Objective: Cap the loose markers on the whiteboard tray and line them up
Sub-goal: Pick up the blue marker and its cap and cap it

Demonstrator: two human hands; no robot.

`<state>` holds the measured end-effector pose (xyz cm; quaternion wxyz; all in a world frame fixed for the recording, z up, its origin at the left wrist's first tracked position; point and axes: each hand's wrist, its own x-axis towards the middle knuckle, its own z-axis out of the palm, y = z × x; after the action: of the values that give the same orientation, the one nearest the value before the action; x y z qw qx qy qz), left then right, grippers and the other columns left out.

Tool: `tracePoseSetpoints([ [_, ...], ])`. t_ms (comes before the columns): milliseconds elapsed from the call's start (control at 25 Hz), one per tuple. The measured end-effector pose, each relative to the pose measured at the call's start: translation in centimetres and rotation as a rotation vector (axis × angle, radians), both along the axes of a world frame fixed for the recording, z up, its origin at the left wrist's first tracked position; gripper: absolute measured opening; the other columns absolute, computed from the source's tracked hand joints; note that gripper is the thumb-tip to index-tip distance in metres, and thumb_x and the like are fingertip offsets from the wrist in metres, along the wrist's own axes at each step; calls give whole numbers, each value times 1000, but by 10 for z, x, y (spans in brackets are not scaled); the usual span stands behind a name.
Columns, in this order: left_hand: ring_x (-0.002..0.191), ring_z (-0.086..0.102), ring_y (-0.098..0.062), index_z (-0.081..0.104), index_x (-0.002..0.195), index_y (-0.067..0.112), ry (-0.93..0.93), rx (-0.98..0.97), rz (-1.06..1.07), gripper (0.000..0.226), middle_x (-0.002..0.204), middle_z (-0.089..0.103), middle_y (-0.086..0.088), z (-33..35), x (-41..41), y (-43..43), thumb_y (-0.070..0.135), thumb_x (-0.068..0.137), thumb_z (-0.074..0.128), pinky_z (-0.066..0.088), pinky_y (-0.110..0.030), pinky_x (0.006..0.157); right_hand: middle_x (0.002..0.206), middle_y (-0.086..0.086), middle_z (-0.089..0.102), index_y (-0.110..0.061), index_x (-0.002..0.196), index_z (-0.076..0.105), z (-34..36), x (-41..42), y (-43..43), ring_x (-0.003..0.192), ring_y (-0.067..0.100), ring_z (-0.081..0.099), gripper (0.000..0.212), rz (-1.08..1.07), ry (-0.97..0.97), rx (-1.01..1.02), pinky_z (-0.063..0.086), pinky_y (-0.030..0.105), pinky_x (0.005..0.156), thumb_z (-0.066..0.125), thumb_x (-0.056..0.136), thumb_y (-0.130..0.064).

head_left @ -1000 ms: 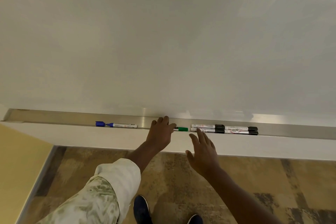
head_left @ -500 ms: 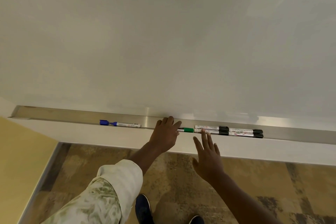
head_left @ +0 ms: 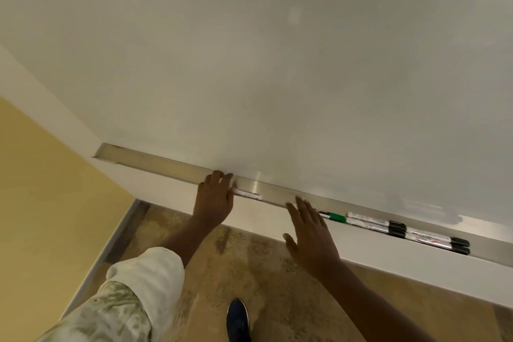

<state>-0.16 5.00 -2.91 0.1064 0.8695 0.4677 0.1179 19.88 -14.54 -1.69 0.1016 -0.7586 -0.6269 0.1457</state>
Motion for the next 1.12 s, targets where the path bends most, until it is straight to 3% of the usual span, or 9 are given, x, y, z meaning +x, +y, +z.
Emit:
tracePoseSetpoints([
  [120, 111, 59, -36, 58, 131, 11, 94, -58, 98, 42, 128, 61, -14, -2, -37, 19, 6, 89, 59, 51, -48, 87, 163, 7, 7, -18, 155, 11, 8, -27, 47, 150, 26, 5, 71, 117, 21, 11, 18, 46, 121, 50, 98, -34],
  [240, 118, 56, -32, 56, 136, 17, 150, -61, 45, 49, 134, 61, -9, -2, -52, 34, 3, 89, 58, 50, -46, 92, 163, 8, 17, -15, 154, 14, 9, -50, 87, 149, 28, 15, 68, 184, 24, -12, 22, 44, 120, 51, 99, -28],
  [320, 113, 58, -29, 59, 130, 23, 163, -36, -28, 48, 129, 63, -5, 0, -52, 40, 2, 87, 59, 52, -43, 90, 159, 9, 29, -14, 154, 18, 8, -58, 104, 145, 29, 29, 66, 193, 2, -35, 30, 42, 115, 52, 98, -25],
  [440, 98, 56, -24, 60, 117, 29, 192, 11, -154, 40, 110, 62, 0, 3, -48, 45, 5, 86, 57, 51, -38, 81, 138, 10, 53, -12, 146, 33, 3, -63, 117, 120, 28, 54, 54, 178, -104, -35, 46, 39, 97, 54, 97, -22],
  [600, 89, 55, -25, 67, 113, 20, 187, 49, -226, 36, 97, 61, -4, -5, -51, 52, 0, 83, 61, 49, -37, 74, 121, 10, 60, -12, 128, 54, -1, -61, 122, 106, 27, 58, 34, 138, -174, -32, 49, 38, 86, 56, 95, -22],
  [800, 88, 59, -26, 69, 107, 14, 139, 27, -217, 32, 95, 65, -6, -7, -47, 55, -3, 82, 59, 51, -36, 76, 110, 5, 65, -15, 119, 62, 5, -49, 116, 92, 23, 63, 26, 43, -121, -19, 50, 33, 75, 55, 94, -19],
  [880, 89, 62, -26, 69, 113, 14, -33, -62, -106, 37, 97, 67, -7, 3, -41, 52, -3, 84, 55, 52, -36, 78, 99, 3, 64, -15, 114, 60, 15, -45, 107, 77, 19, 60, 22, -37, -12, 26, 45, 27, 62, 53, 94, -19],
  [960, 85, 66, -21, 69, 115, 15, -373, -247, 103, 32, 96, 71, -7, 30, -28, 39, 1, 91, 53, 54, -33, 79, 82, -1, 60, -16, 107, 56, 31, -44, 92, 61, 13, 52, 15, -121, 128, 75, 35, 22, 50, 50, 94, -20],
  [1120, 85, 74, -28, 63, 111, 5, -1219, -922, 533, 15, 94, 77, -18, 106, -1, -2, 6, 98, 56, 57, -39, 85, 64, -12, 50, -21, 105, 49, 79, -48, 57, 48, 10, 47, 10, -121, 298, 148, 29, 16, 44, 44, 101, -29],
])
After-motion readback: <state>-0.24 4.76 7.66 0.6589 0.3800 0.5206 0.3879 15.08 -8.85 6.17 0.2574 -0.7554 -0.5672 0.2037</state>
